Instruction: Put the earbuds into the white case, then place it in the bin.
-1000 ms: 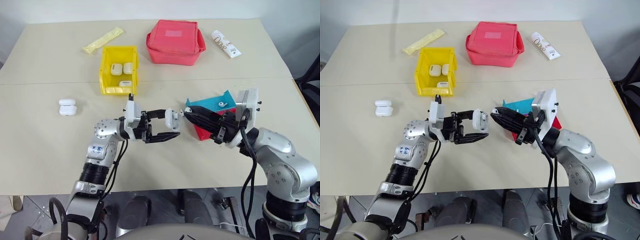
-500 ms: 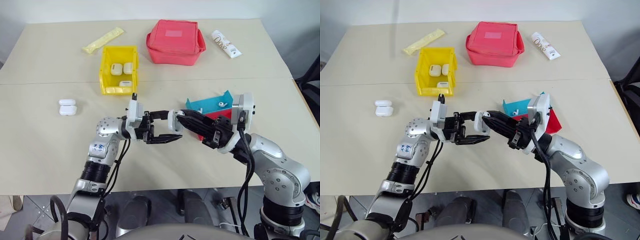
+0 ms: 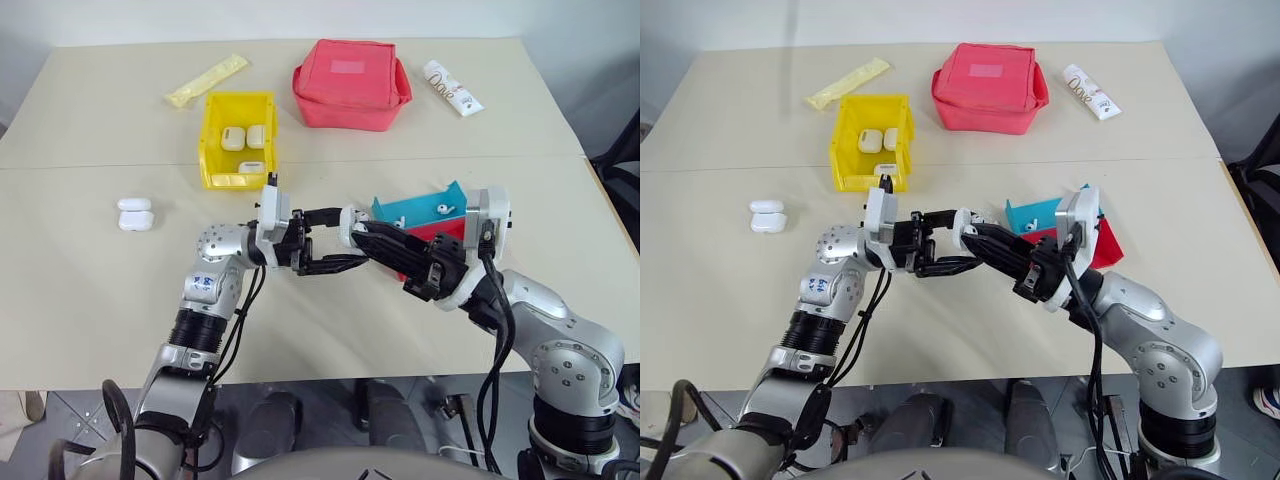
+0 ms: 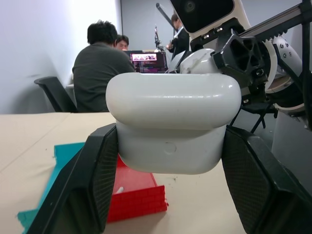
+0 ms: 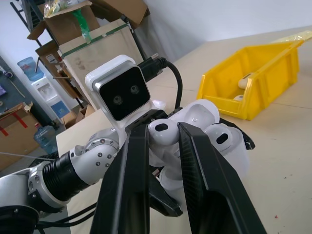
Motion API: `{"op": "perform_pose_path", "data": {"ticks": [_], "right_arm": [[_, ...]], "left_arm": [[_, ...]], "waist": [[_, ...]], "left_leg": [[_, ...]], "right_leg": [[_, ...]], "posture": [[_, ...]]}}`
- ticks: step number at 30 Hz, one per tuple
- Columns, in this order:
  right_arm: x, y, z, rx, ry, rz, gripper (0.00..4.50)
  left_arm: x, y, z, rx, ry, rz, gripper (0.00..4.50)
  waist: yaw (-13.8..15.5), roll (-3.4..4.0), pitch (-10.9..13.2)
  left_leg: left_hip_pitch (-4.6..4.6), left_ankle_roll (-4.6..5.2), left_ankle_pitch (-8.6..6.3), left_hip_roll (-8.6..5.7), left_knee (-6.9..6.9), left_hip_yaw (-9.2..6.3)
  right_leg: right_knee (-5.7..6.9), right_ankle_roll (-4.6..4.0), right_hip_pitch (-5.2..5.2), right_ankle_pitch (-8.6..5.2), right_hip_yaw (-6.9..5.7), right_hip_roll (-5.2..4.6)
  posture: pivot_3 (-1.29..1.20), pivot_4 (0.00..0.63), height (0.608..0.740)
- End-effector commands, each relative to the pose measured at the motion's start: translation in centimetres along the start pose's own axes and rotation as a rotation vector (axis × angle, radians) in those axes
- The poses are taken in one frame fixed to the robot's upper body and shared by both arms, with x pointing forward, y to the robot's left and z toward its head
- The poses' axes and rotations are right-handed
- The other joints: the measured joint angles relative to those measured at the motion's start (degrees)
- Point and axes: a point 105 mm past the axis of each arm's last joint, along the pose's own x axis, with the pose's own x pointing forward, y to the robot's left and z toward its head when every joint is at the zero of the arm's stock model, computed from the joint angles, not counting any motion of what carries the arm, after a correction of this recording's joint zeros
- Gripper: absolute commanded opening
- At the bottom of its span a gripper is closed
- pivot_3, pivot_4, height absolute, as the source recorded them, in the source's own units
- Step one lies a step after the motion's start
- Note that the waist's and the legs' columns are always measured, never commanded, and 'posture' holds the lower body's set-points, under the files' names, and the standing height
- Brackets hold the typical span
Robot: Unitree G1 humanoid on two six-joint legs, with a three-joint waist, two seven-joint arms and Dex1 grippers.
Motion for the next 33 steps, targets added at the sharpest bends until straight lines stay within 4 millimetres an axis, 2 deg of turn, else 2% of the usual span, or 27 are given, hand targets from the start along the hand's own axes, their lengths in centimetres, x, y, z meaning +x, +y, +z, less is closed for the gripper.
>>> {"op": "perform_pose_path", "data": {"ticks": [1, 12, 21, 33], "right_arm": [[-0.2, 0.7, 0.6, -0.013, -0.023, 0.020, 0.49], [-0.3, -0.3, -1.0, 0.035, -0.017, -0.021, 0.49], [-2.1, -2.3, -2.2, 0.036, 0.017, -0.104, 0.49], [-2.8, -3.3, -2.8, 0.053, 0.062, -0.140, 0.49]], "left_arm": [[0.4, 0.3, 0.7, 0.038, -0.015, -0.009, 2.79], [1.0, -0.2, 1.4, 0.053, -0.045, -0.038, 2.79], [0.1, 0.2, 1.6, 0.070, -0.030, -0.011, 2.79], [-0.4, 0.2, 1.5, 0.089, -0.021, 0.014, 2.79]], "waist": [[0.0, 0.00, 0.0], [0.0, 0.00, 0.0], [0.0, -0.01, 0.0], [0.0, -0.01, 0.0]], "left_leg": [[0.00, 0.00, 0.00, 0.00, 0.00, 0.00], [0.00, 0.01, 0.00, 0.00, 0.00, 0.00], [0.00, 0.01, 0.00, 0.00, 0.00, 0.00], [0.00, 0.01, 0.00, 0.00, -0.01, 0.00]], "right_leg": [[0.00, 0.00, 0.00, 0.00, 0.00, 0.00], [0.00, 0.00, 0.00, 0.00, 0.01, 0.00], [-0.01, 0.00, 0.01, 0.00, 0.00, 0.00], [-0.04, 0.00, 0.02, 0.00, 0.01, -0.01]], "posture": [[0.00, 0.150, 0.740], [0.00, 0.150, 0.740], [0.00, 0.150, 0.740], [0.00, 0.150, 0.740]]}}
